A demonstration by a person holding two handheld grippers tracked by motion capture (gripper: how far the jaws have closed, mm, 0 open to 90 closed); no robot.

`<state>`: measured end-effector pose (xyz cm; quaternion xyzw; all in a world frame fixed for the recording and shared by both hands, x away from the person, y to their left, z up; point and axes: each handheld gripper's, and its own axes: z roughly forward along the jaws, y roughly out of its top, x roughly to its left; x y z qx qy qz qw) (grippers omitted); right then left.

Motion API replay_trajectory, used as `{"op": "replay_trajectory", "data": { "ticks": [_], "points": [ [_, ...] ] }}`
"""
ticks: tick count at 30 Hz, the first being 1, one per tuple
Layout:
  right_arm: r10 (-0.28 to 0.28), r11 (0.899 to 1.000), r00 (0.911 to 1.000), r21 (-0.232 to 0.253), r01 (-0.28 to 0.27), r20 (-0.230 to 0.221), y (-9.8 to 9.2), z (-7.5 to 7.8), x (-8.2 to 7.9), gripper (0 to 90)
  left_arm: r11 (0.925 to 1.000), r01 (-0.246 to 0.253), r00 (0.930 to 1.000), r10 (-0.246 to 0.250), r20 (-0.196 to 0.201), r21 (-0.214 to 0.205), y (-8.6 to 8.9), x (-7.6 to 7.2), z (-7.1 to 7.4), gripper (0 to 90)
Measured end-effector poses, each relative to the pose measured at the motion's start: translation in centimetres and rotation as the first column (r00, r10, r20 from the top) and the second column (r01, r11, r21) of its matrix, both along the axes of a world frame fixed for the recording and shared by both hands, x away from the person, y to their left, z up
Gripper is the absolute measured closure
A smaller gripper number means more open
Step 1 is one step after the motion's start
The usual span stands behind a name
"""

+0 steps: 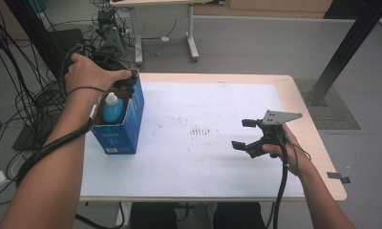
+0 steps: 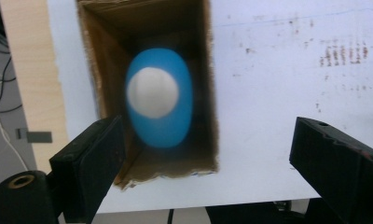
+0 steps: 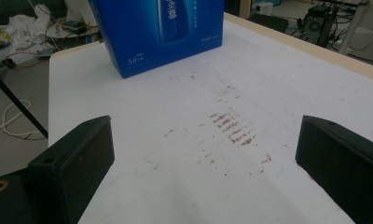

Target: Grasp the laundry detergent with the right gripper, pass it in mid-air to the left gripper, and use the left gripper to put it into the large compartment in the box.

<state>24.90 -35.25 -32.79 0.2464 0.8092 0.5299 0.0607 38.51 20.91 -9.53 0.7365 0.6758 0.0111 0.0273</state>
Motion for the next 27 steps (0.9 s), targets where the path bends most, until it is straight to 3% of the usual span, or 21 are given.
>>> {"op": "replay_trajectory", "data": {
  "ticks": [7,13,15,16,17,18,20,22,27],
  "points": [
    [-0.017,1.000,0.9998,-0.014,0.017,-0.006,0.0,0.1,0.2,4.4,0.9976,0.067,0.9975,-0.067,0.025,-0.016,-2.0,-1.0,-0.2,8.3],
    [-0.039,0.999,0.9992,-0.032,0.038,-0.011,0.1,0.4,0.4,4.5,0.9866,0.163,0.9852,-0.162,0.056,-0.012,-5.3,-2.3,-0.7,8.2],
    [-0.051,0.998,0.9986,-0.037,0.051,-0.010,0.0,0.5,0.3,4.5,0.9845,0.175,0.9830,-0.173,0.061,-0.020,-5.8,-2.5,-1.0,8.1],
    [-0.060,0.997,0.9982,-0.043,0.059,-0.007,-0.1,0.6,0.3,4.5,0.9791,0.202,0.9776,-0.200,0.065,-0.026,-6.6,-2.9,-1.3,8.1],
    [-0.060,0.997,0.9982,-0.043,0.059,-0.007,-0.1,0.6,0.3,4.5,0.9791,0.202,0.9776,-0.200,0.065,-0.026,-6.6,-2.9,-1.3,8.0],
    [-0.072,0.997,0.9974,-0.043,0.071,-0.011,-0.2,0.7,0.3,4.5,0.9737,0.226,0.9720,-0.223,0.073,-0.030,-7.4,-3.3,-1.5,7.8],
    [-0.090,0.995,0.9957,-0.048,0.089,-0.022,-0.2,0.9,0.2,4.5,0.9693,0.242,0.9677,-0.237,0.086,-0.045,-7.9,-3.8,-1.8,7.8],
    [-0.104,0.993,0.9944,-0.055,0.103,-0.018,-0.3,1.0,0.1,4.5,0.9599,0.274,0.9593,-0.268,0.089,-0.060,-8.8,-4.4,-2.0,7.8],
    [-0.152,0.985,0.9882,-0.089,0.149,-0.022,-0.4,1.5,-0.1,4.4,0.9491,0.308,0.9470,-0.299,0.117,-0.066,-10.3,-5.6,-2.9,7.7]
  ]
}}
